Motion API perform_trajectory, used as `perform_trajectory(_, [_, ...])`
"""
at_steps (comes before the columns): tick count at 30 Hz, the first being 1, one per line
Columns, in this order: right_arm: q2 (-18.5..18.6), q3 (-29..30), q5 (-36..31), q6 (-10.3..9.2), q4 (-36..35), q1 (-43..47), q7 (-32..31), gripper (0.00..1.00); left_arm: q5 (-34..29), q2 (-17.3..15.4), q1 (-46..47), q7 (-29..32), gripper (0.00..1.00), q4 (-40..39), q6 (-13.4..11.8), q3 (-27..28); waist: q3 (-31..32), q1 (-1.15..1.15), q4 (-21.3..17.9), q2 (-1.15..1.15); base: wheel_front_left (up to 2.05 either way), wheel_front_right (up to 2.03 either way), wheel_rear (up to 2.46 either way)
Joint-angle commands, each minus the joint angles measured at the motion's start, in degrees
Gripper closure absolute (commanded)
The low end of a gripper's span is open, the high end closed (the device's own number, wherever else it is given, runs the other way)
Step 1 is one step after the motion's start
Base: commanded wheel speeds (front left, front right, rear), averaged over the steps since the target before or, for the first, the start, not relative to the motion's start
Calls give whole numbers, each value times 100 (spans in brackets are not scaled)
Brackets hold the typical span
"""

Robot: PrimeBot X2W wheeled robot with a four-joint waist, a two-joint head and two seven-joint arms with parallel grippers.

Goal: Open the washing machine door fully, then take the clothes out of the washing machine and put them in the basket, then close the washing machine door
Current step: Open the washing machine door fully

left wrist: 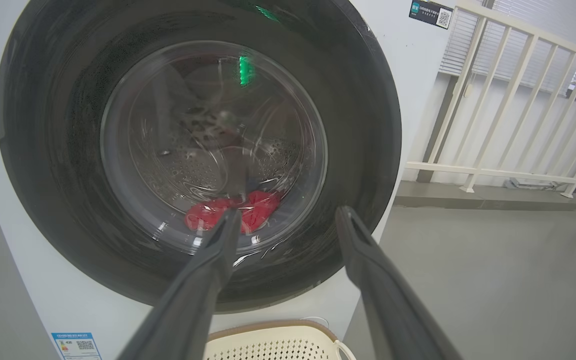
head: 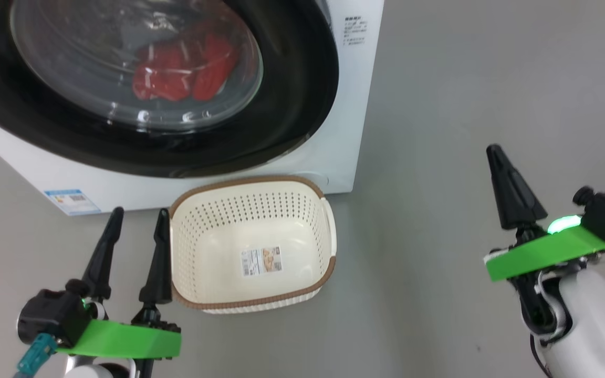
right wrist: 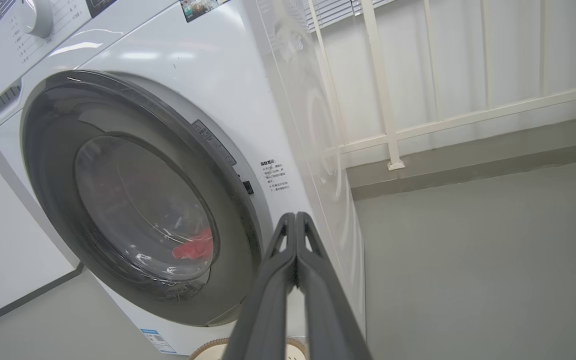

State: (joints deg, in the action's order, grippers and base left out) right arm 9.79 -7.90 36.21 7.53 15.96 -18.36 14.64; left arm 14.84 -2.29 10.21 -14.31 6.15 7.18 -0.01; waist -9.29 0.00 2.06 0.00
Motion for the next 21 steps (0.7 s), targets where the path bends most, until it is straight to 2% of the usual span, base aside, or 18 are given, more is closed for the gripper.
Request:
perform_trajectory(1, [105, -169, 178, -4, -73, -246, 36, 100, 50, -60, 226, -69, 0, -183, 31, 153, -277, 0, 101, 0, 0, 0, 0])
perform_trajectory(7, [319, -518, 1112, -4, 117, -893, 36, 100, 168, -60, 395, -69, 0, -340, 31, 145, -709, 0, 220, 0, 0, 0, 0])
perform_trajectory(14, [588, -1064, 2860, -4, 173, -1766, -25, 100, 213, -59, 588, -69, 0, -512, 31, 131, -1276, 0, 420, 0, 0, 0, 0])
perform_trajectory(21, [706, -1157, 4510, -4, -92, -2476, -451, 100, 263, -59, 733, -69, 0, -648, 31, 156, -1751, 0, 575, 0, 0, 0, 0])
